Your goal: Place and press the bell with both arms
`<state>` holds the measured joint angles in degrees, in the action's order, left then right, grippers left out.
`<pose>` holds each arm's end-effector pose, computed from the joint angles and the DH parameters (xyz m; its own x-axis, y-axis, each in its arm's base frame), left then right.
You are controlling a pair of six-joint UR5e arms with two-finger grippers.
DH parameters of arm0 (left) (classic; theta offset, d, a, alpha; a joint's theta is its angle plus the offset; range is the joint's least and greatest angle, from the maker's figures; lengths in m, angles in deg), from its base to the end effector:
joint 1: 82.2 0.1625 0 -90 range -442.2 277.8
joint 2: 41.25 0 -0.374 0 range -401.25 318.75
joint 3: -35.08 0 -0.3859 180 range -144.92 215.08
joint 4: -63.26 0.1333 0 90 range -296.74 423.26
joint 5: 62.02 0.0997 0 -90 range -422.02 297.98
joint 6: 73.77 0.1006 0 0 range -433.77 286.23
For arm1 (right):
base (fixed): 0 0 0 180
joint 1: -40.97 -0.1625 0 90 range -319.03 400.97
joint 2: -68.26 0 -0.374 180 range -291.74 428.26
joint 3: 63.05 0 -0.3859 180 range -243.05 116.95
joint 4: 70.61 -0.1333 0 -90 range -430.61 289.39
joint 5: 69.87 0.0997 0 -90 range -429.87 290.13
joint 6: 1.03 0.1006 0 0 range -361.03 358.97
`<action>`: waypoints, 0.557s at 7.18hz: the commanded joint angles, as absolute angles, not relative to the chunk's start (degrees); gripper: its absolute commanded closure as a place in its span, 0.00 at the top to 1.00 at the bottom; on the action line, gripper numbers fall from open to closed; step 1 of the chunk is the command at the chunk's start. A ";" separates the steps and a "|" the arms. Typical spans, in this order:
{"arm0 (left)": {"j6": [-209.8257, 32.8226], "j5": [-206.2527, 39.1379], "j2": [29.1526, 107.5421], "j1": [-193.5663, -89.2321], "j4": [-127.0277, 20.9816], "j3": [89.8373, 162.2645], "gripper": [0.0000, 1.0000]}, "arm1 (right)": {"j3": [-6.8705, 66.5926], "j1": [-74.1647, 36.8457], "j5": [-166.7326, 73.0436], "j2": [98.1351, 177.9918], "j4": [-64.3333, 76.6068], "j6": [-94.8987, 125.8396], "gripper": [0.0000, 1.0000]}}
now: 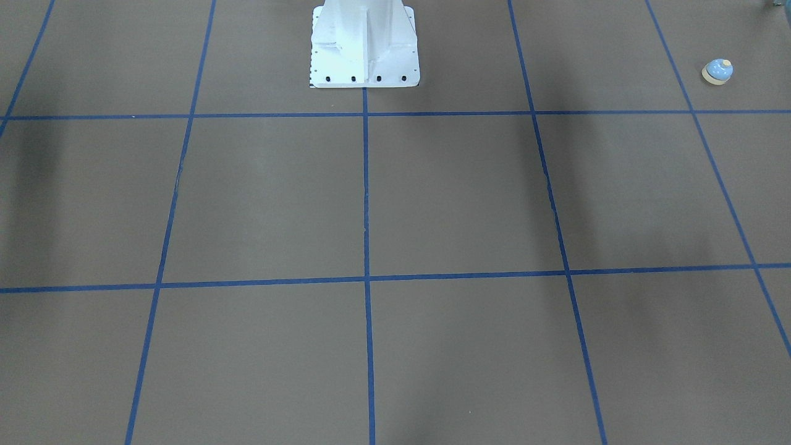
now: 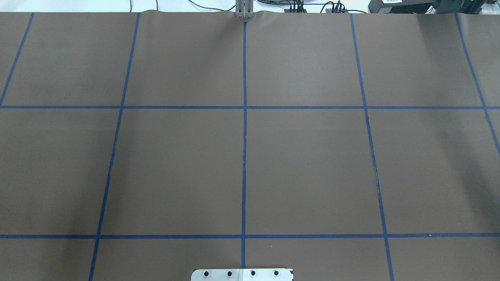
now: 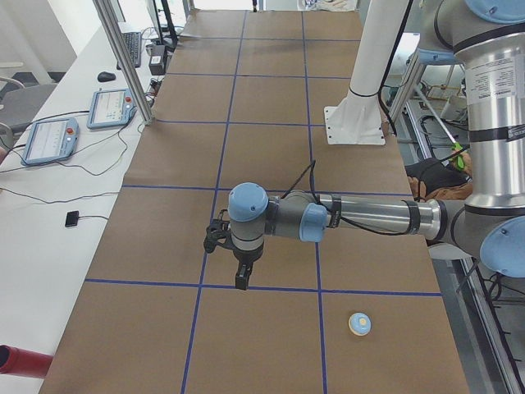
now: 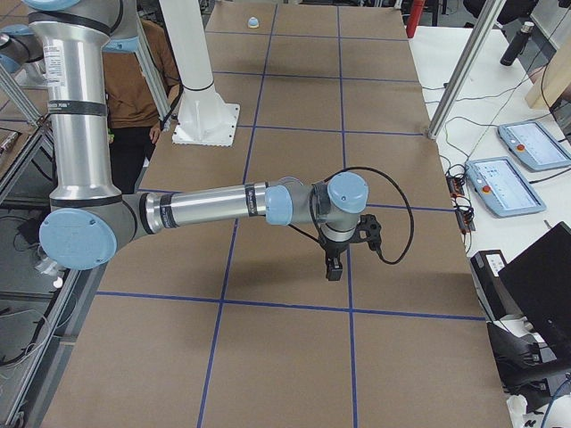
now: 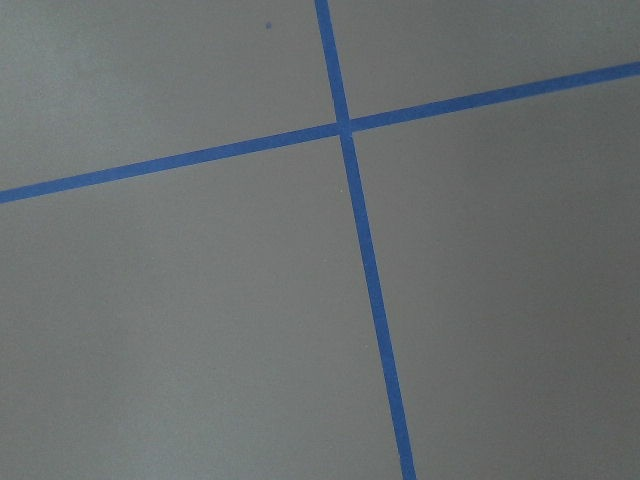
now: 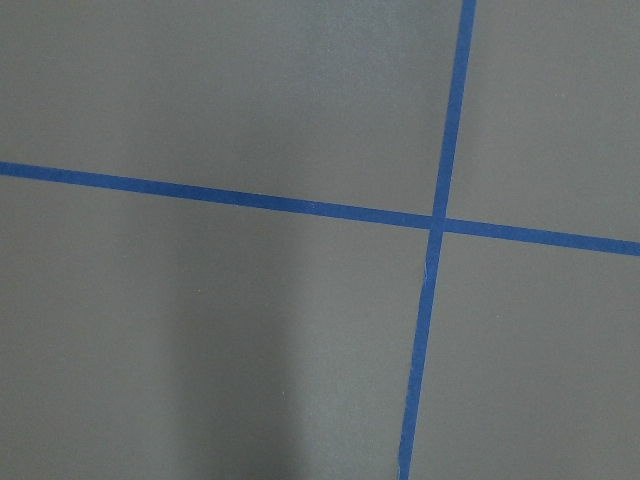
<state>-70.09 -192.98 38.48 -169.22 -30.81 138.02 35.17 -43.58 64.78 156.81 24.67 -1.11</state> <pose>-0.0451 -0.4297 0.5763 0.7453 0.1795 -0.6421 -0.0997 0.9822 0.1589 0.0153 -0.4985 0.5353 0.7030 -0.1225 0.7006 0.0957 0.9924 0.0775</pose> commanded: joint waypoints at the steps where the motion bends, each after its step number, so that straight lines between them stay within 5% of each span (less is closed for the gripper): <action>1: -69.82 -192.98 38.38 -169.22 -30.79 137.74 1.00 | 35.83 -43.67 64.69 156.85 24.66 -1.12 1.00; 4: -69.90 -193.07 38.12 -169.22 -32.44 137.91 1.00 | 35.92 -43.67 64.61 156.85 24.66 -1.12 1.00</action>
